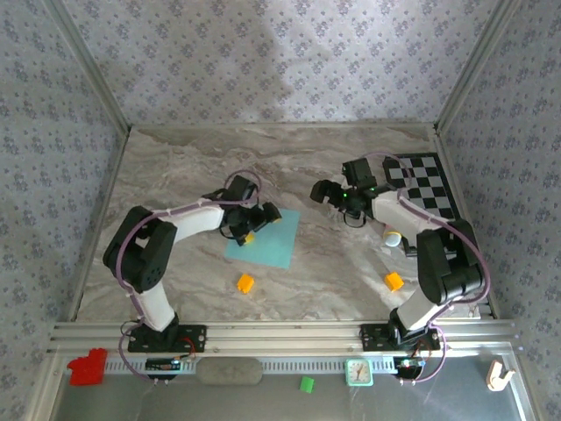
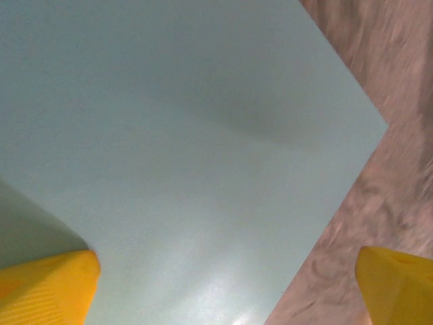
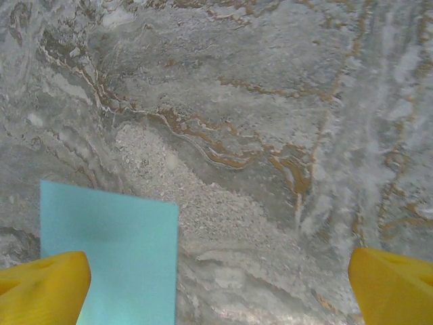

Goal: Fold a paper plane with a square sheet of paper (pick it up from the middle)

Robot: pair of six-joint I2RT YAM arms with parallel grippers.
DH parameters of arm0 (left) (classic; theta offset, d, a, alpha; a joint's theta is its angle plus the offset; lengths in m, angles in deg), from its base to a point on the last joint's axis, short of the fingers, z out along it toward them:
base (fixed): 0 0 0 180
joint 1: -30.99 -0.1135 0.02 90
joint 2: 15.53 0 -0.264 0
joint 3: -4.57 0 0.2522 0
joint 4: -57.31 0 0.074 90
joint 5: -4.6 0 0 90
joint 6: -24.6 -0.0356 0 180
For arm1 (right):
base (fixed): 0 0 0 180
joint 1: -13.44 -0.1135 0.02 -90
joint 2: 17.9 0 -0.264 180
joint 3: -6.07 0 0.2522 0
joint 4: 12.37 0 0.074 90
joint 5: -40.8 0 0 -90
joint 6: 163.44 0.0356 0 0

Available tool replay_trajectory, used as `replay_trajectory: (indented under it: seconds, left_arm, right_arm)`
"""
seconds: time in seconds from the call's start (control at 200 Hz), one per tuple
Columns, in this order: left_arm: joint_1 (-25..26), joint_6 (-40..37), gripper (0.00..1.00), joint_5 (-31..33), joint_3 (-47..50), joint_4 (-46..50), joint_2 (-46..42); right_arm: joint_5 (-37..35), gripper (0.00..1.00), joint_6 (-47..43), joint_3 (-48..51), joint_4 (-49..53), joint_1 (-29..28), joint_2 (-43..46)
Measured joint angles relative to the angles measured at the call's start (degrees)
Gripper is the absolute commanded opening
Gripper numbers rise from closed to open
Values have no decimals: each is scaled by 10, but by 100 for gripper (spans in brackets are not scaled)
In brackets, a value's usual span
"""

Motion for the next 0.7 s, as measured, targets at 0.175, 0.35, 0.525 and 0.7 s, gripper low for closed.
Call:
replay_trajectory:
  seconds: [0.175,0.35,0.525,0.7]
  left_arm:
    - [28,-84,100,40,-91,124,11]
    - [53,-194,100,119,-174,199,16]
    - [74,-294,99,145,-202,246,56]
    - [78,-367,92,156,-231,287,107]
  right_arm:
    - [-7,100,12,30,-8,23,49]
    - [-26,100,15,51,-9,54,82]
    - [-33,100,14,71,-7,71,88]
    - [-32,100,14,72,-8,71,88]
